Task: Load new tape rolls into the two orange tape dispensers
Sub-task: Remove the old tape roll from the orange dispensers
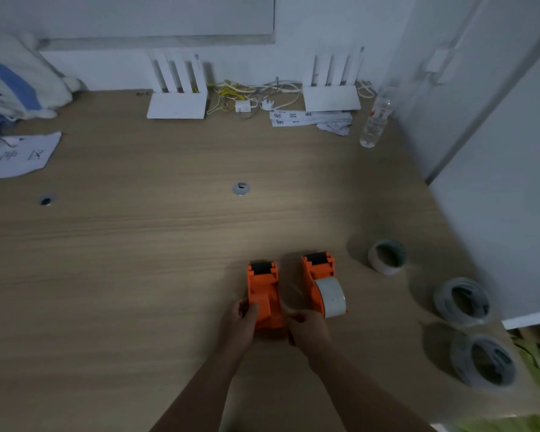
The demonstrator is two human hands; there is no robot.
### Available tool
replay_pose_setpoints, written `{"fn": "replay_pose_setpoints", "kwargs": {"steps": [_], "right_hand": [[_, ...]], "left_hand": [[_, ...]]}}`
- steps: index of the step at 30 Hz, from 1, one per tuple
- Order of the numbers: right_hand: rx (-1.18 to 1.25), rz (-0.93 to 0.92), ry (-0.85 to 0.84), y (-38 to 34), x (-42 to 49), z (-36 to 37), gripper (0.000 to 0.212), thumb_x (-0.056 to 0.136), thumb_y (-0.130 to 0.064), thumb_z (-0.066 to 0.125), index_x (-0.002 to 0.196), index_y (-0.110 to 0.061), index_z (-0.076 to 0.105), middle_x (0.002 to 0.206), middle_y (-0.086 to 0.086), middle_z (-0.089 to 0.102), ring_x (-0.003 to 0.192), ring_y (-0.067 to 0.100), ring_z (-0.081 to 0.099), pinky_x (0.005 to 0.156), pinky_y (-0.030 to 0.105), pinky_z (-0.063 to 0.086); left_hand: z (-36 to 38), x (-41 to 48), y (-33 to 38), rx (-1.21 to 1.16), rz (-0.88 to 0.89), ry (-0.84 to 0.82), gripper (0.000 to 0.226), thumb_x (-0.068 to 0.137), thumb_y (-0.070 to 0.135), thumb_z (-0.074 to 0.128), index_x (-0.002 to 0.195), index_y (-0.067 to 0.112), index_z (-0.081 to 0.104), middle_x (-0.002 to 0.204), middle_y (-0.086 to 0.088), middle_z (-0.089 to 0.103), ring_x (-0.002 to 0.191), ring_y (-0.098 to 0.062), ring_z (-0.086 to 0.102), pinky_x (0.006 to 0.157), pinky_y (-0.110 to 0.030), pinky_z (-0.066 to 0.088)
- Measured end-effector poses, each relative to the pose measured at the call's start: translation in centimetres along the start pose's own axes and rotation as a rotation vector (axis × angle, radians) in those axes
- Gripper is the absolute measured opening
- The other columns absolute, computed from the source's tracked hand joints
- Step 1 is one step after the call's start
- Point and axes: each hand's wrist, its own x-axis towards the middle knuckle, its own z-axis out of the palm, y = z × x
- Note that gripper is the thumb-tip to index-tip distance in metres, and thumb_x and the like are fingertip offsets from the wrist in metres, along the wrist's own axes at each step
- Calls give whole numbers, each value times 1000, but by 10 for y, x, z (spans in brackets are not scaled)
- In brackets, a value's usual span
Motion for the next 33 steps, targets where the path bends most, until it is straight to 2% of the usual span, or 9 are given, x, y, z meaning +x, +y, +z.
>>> {"fn": "replay_pose_setpoints", "kwargs": {"steps": [5, 9, 11, 14, 19, 24, 27, 31, 33], "right_hand": [[-75, -168, 41, -20, -14, -10, 12, 88, -15, 58, 88, -20, 70, 76, 4, 69, 68, 15, 64, 59, 27, 52], [-12, -297, 139, -37, -20, -26, 18, 89, -12, 59, 93, -25, 70, 78, 3, 71, 70, 16, 66, 64, 32, 55], [24, -342, 200, -45, -18, -36, 21, 84, -13, 60, 83, -30, 71, 83, 6, 71, 73, 20, 67, 65, 37, 59], [96, -391, 224, -53, -18, -54, 27, 82, -2, 57, 77, -24, 73, 80, 10, 70, 67, 16, 62, 59, 30, 52], [145, -377, 213, -64, -19, -100, 20, 87, 2, 57, 85, -14, 69, 81, 12, 66, 75, 21, 60, 70, 36, 48], [131, -375, 198, -60, -16, -122, 26, 89, 1, 57, 79, -22, 64, 76, 0, 64, 69, 13, 58, 61, 23, 46], [113, -367, 193, -54, -11, -129, 25, 88, 3, 58, 78, -20, 63, 75, 3, 63, 66, 12, 56, 58, 21, 46], [91, -357, 177, -44, -3, -136, 28, 86, 8, 58, 75, -17, 63, 69, 0, 61, 60, 9, 55, 47, 9, 44], [72, -328, 140, -41, -2, -137, 26, 88, 8, 57, 77, -16, 61, 68, -1, 61, 56, 3, 55, 44, 6, 42]], "left_hand": [[-3, 8, 14, 74, -2, 128, 42, 84, 27, 66, 119, 5, 59, 108, -9, 65, 97, -26, 63, 79, -30, 45], [2, 6, 44, 59, 119, 210, 36, 77, 18, 61, 112, 9, 64, 102, -7, 65, 96, -27, 63, 83, -36, 49], [8, 3, 59, 18, 159, 175, 30, 80, 8, 59, 109, 12, 63, 99, -3, 64, 89, -19, 62, 81, -31, 50], [23, 1, 71, -28, 223, 63, 20, 85, 4, 57, 100, 15, 64, 87, 8, 62, 80, -7, 60, 66, -5, 43], [55, -6, 81, 12, 253, -139, 25, 86, 8, 55, 104, 24, 63, 97, 7, 64, 93, -10, 61, 73, -19, 44], [71, -10, 76, 35, 114, -240, 22, 87, 17, 58, 108, 23, 60, 105, 2, 65, 93, -14, 63, 71, -24, 52], [78, -12, 71, 81, 58, -250, 24, 88, 15, 59, 111, 23, 56, 102, 3, 60, 94, -14, 59, 69, -21, 48], [89, -13, 64, 113, 18, -247, 26, 88, 13, 59, 112, 8, 68, 91, -1, 67, 82, -14, 65, 78, -29, 52], [94, -16, 64, 102, 1, -250, 22, 89, 15, 59, 108, 10, 71, 87, -2, 69, 71, -8, 62, 64, -19, 48]]}}
